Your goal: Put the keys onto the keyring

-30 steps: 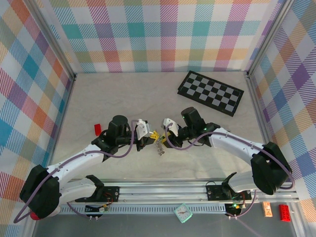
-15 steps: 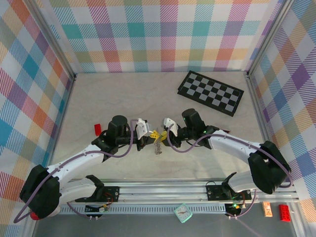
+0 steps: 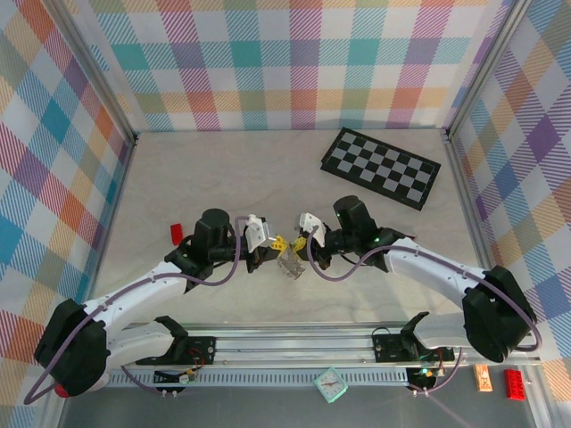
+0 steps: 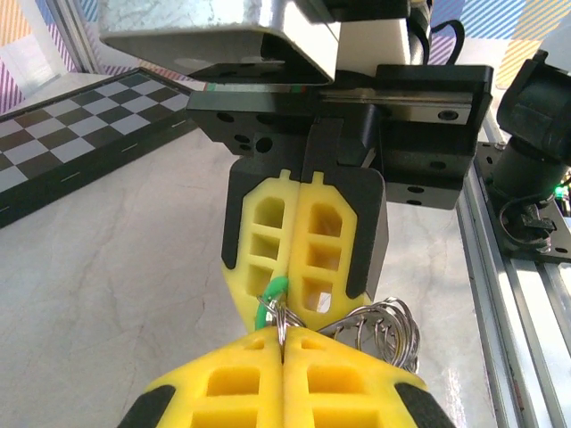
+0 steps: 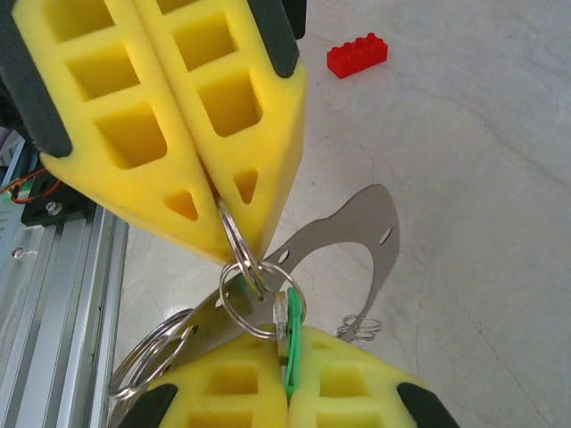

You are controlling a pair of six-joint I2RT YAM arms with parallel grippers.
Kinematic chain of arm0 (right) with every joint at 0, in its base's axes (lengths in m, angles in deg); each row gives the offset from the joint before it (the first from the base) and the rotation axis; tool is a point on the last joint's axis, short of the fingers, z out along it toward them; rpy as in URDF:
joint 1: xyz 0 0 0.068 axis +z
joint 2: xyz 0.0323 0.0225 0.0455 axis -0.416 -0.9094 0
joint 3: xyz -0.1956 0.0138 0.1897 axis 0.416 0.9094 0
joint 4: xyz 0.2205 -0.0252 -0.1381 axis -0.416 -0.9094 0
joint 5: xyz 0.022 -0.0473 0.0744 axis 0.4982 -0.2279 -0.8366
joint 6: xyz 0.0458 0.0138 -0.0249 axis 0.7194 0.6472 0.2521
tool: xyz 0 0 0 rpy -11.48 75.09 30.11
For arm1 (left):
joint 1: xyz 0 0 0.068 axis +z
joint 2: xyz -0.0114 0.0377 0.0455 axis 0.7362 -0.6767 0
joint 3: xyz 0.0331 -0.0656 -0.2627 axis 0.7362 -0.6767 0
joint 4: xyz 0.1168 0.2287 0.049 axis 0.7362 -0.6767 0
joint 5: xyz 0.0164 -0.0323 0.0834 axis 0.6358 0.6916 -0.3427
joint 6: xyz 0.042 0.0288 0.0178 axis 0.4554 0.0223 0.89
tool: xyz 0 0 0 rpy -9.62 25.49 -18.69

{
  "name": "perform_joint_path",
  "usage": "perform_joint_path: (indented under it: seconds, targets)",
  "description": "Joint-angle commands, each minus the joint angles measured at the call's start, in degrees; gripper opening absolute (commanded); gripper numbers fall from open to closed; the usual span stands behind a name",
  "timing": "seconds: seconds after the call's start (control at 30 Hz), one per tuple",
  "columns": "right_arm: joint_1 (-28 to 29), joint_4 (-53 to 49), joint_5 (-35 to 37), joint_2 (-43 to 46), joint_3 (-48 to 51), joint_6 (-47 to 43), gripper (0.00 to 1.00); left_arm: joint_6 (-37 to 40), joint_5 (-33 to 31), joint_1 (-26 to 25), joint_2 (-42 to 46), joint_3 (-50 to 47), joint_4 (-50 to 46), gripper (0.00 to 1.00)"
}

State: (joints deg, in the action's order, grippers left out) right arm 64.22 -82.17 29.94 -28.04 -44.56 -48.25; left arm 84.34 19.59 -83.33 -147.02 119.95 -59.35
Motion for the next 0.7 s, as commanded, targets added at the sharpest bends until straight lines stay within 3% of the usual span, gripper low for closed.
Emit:
perform_joint_path:
  seconds: [0.0, 0.43, 0.67]
  targets:
    - [-0.3, -4.36, 0.24, 1.41, -2.98, -2.49, 0.0, 2.0, -0.04, -0.2, 1.01, 0.84, -1.39, 0.0]
    - [-0.22, -10.09, 2.28, 4.45, -6.37, -5.34, 0.0, 3.95, -2.84, -0.16, 0.11, 2.32, -5.27, 0.0]
    - [-0.21, -13.01, 4.37, 4.61, -8.1, -6.43, 0.0, 1.31, -5.08, -0.2, 1.59, 0.43, -0.87, 0.34]
